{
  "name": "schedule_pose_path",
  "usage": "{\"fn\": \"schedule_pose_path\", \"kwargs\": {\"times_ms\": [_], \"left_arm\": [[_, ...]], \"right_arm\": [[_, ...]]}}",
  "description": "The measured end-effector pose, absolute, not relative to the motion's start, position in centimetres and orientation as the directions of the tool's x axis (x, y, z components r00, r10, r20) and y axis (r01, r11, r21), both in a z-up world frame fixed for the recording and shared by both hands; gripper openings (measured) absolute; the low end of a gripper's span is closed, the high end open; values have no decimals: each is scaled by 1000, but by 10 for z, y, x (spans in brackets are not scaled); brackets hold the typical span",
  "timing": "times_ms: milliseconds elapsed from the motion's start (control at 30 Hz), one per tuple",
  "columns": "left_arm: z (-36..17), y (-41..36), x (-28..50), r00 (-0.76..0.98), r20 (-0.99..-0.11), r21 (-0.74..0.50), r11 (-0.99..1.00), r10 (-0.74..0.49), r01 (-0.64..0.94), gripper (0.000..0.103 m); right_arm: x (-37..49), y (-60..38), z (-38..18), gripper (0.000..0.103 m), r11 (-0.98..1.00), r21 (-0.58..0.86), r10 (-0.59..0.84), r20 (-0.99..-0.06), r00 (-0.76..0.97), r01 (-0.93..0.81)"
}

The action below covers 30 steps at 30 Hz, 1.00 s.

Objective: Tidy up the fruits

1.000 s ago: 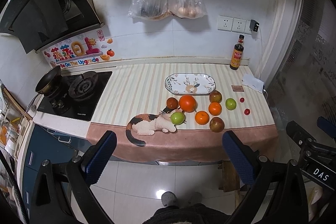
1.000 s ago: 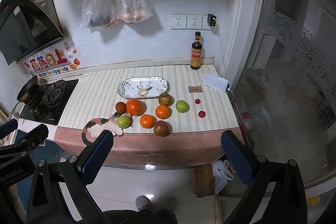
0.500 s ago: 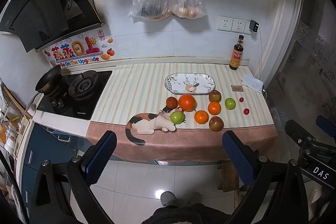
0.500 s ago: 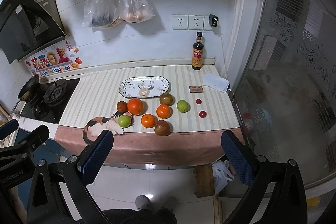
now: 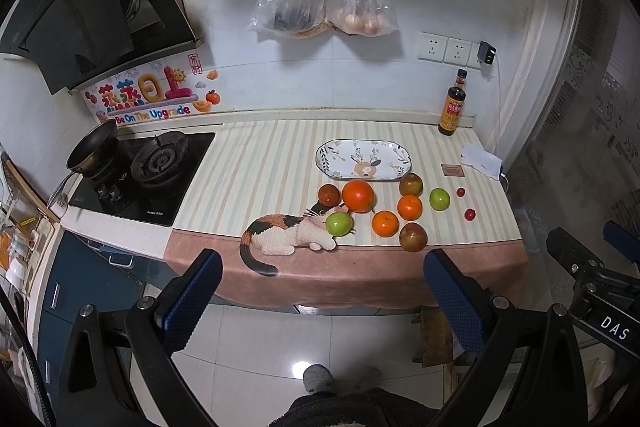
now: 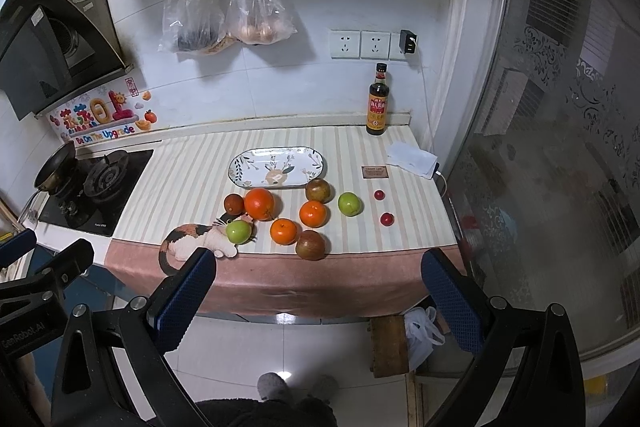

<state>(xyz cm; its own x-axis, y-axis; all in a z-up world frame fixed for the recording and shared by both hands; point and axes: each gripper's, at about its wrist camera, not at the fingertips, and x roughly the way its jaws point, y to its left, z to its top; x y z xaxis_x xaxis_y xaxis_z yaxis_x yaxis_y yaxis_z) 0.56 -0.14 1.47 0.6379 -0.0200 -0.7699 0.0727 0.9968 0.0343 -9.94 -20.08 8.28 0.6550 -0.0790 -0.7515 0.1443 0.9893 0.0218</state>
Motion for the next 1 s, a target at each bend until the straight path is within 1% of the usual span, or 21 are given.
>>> {"fn": "schedule_pose_path", "kwargs": {"times_ms": [467,733,833,900,1000], "left_arm": [[14,2,5,635,-772,18,997,-32,73,103],[10,14,17,630,-775,6,997,-43,75,103],[4,18,27,650,-760,20,998,-22,57,103],[-2,24,36,674,-739,29,999,-8,43,103],[-13,30,53,699,-714,66,998,32,21,103]], "right_arm": [[-95,-197,86,103,989,14,-85,-753,652,145],[-91,-194,84,103,987,25,-86,-750,656,157],[-88,-195,81,103,982,76,-61,-736,674,171],[-84,-198,76,103,974,130,-41,-709,704,188],[-73,-201,62,103,961,163,-50,-693,720,224]]}}
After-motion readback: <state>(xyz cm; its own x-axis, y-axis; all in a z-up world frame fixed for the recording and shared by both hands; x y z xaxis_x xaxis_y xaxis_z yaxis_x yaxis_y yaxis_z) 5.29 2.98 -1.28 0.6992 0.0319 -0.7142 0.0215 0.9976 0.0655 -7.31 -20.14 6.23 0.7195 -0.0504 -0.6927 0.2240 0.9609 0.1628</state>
